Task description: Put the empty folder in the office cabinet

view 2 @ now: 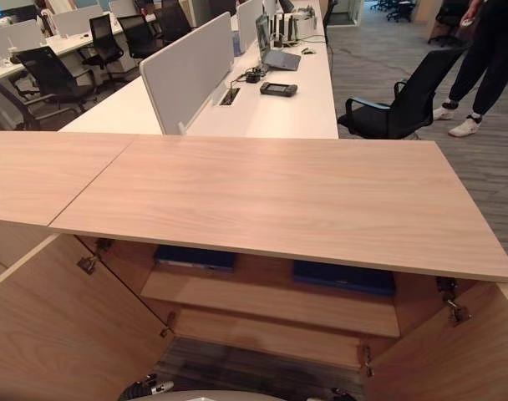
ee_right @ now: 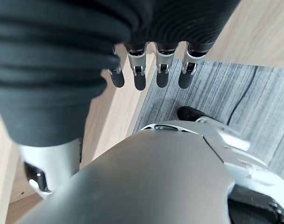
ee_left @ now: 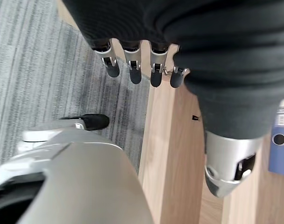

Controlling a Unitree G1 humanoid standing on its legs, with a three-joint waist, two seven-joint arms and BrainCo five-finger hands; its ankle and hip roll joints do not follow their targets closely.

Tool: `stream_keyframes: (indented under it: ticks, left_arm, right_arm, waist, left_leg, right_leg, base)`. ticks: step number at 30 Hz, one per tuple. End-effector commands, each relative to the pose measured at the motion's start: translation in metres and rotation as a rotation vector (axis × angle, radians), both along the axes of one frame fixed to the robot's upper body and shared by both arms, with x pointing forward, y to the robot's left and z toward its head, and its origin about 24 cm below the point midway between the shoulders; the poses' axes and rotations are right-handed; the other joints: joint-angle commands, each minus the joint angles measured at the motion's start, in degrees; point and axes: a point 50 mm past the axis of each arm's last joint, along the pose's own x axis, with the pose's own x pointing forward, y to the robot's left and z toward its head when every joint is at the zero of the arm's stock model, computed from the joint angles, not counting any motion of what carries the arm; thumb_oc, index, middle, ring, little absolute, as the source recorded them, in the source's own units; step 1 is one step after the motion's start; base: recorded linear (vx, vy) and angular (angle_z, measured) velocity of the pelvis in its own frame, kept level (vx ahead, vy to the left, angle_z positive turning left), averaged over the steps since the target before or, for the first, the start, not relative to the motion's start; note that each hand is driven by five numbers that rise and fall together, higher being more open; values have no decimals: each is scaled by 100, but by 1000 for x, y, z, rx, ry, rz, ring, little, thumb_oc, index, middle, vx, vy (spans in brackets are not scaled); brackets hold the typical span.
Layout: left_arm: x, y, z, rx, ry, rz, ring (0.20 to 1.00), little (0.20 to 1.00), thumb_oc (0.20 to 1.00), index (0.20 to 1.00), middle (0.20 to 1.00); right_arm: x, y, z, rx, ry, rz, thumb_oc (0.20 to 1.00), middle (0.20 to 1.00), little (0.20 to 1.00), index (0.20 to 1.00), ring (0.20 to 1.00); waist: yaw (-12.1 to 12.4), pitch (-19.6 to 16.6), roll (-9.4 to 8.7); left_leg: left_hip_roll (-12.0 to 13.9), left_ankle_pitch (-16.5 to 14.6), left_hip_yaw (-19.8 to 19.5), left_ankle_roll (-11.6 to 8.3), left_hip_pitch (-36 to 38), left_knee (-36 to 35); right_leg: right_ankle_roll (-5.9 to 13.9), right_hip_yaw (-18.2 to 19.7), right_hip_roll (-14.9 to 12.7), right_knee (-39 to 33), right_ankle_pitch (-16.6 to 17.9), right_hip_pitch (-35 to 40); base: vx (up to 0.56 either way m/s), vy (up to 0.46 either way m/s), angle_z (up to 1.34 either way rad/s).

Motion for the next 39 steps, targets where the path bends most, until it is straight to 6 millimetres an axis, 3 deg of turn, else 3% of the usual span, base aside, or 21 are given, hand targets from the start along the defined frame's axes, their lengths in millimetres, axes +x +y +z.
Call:
stream_keyframes:
  ticks: [1, 9, 12, 14, 16, 17, 22, 23, 24, 26, 29, 30, 34, 37, 39]
  left_arm:
    - [20, 12, 6, 43, -63, 19, 1000, 1000, 1000, 1000, 1000]
    - [26, 10, 8, 49, -95, 26, 1000, 1000, 1000, 1000, 1000]
    - [54, 9, 19, 44, -200, 40, 1000, 1000, 1000, 1000, 1000]
    - [58, 10, 21, 47, -224, 43, 1000, 1000, 1000, 1000, 1000]
    - [60, 6, 20, 41, -227, 60, 1000, 1000, 1000, 1000, 1000]
    - [63, 0, 20, 16, -242, 93, 1000, 1000, 1000, 1000, 1000]
    - [71, -7, 24, -23, -283, 116, 1000, 1000, 1000, 1000, 1000]
    - [78, -17, 30, -66, -327, 82, 1000, 1000, 1000, 1000, 1000]
    - [81, -13, 34, -69, -348, 80, 1000, 1000, 1000, 1000, 1000]
    - [82, -9, 37, -68, -366, 80, 1000, 1000, 1000, 1000, 1000]
    - [67, 15, 36, -36, -326, 99, 1000, 1000, 1000, 1000, 1000]
    - [63, 21, 34, -18, -297, 121, 1000, 1000, 1000, 1000, 1000]
    - [54, 26, 27, 0, -240, 146, 1000, 1000, 1000, 1000, 1000]
    - [52, 26, 25, 10, -217, 123, 1000, 1000, 1000, 1000, 1000]
    - [56, 25, 25, 24, -211, 98, 1000, 1000, 1000, 1000, 1000]
  right_arm:
    - [12, 14, -2, 28, -28, -17, 1000, 1000, 1000, 1000, 1000]
    - [26, 25, -1, 61, -87, -42, 1000, 1000, 1000, 1000, 1000]
    - [47, 34, 4, 106, -181, -141, 1000, 1000, 1000, 1000, 1000]
    - [48, 34, 5, 112, -201, -147, 1000, 1000, 1000, 1000, 1000]
    - [53, 32, 7, 111, -225, -134, 1000, 1000, 1000, 1000, 1000]
    - [62, 28, 12, 107, -276, -149, 1000, 1000, 1000, 1000, 1000]
    - [69, 13, 19, 68, -317, -168, 1000, 1000, 1000, 1000, 1000]
    - [78, -6, 25, -8, -337, -163, 1000, 1000, 1000, 1000, 1000]
    - [80, -11, 27, -23, -331, -165, 1000, 1000, 1000, 1000, 1000]
    - [80, -16, 28, -35, -328, -171, 1000, 1000, 1000, 1000, 1000]
    - [76, -28, 30, -49, -318, -195, 1000, 1000, 1000, 1000, 1000]
    - [72, -30, 28, -47, -306, -215, 1000, 1000, 1000, 1000, 1000]
    - [65, -27, 24, -27, -280, -232, 1000, 1000, 1000, 1000, 1000]
    - [59, -22, 21, -14, -260, -238, 1000, 1000, 1000, 1000, 1000]
    - [62, -15, 20, 2, -266, -240, 1000, 1000, 1000, 1000, 1000]
  waist:
    - [19, 172, -348]
    - [145, 218, -410]
    - [51, 422, -377]
    - [168, 470, -384]
    - [239, 490, -315]
    - [290, 564, -238]
    - [359, 678, -70]
    - [294, 771, -12]
    - [257, 766, -9]
    - [257, 765, -20]
    - [177, 725, -21]
    - [121, 688, -47]
    - [7, 605, -39]
    - [-28, 532, -31]
    - [28, 480, -121]
  left_leg:
    - [-188, -634, -100, 16, 321, 175]
    - [-200, -600, -178, 81, 273, 214]
    - [-267, -367, -681, 145, -209, 370]
    - [-365, -219, -999, 84, -407, 395]
    - [-375, -78, -1283, -11, -515, 348]
    - [-379, 116, -1506, -146, -715, 332]
    - [-380, 366, -1596, -295, -1062, 319]
    - [21, 409, -268, -217, -1274, 531]
    - [193, 363, 137, -208, -1214, 645]
    - [323, 282, 357, -219, -1114, 762]
    - [552, 22, 443, -272, -811, 1084]
    - [735, -77, 546, -315, -599, 1217]
    - [925, -244, 749, -438, -194, 1234]
    - [917, -313, 877, -470, -70, 1051]
    - [716, -433, 808, -381, -67, 855]
  right_leg:
    - [383, 262, -434, 202, 206, -166]
    - [374, 279, -400, 394, 150, -224]
    - [135, 1650, 547, 917, -569, -516]
    - [-76, 1795, 678, 815, -633, -414]
    - [-139, 1634, 728, 722, -682, -333]
    - [-169, 1375, 732, 533, -683, -219]
    - [-188, 911, 707, 125, -632, -51]
    - [-151, 352, 513, -83, -508, -16]
    - [-158, 237, 454, -104, -452, -55]
    - [-167, 142, 386, -103, -386, -81]
    - [-173, -211, 214, -95, -323, -51]
    - [-184, -452, 97, -75, -291, -79]
    - [-166, -852, -45, -15, -231, -14]
    - [-148, -1058, -118, 58, -191, -10]
    - [-57, -1127, -247, 134, -64, -10]
  base:
    - [14, 15, -7]
    - [-11, 11, -4]
    - [-175, 28, 60]
    - [-73, -92, 203]
    - [-85, -187, 96]
    - [-98, -161, 126]
    - [-152, -66, 134]
    - [-260, 89, 85]
    - [-257, 89, 74]
    - [-111, 48, 101]
    - [-145, 74, 70]
    - [-135, 127, 101]
    - [-32, 131, 88]
    - [13, 182, 83]
    - [25, 225, 82]
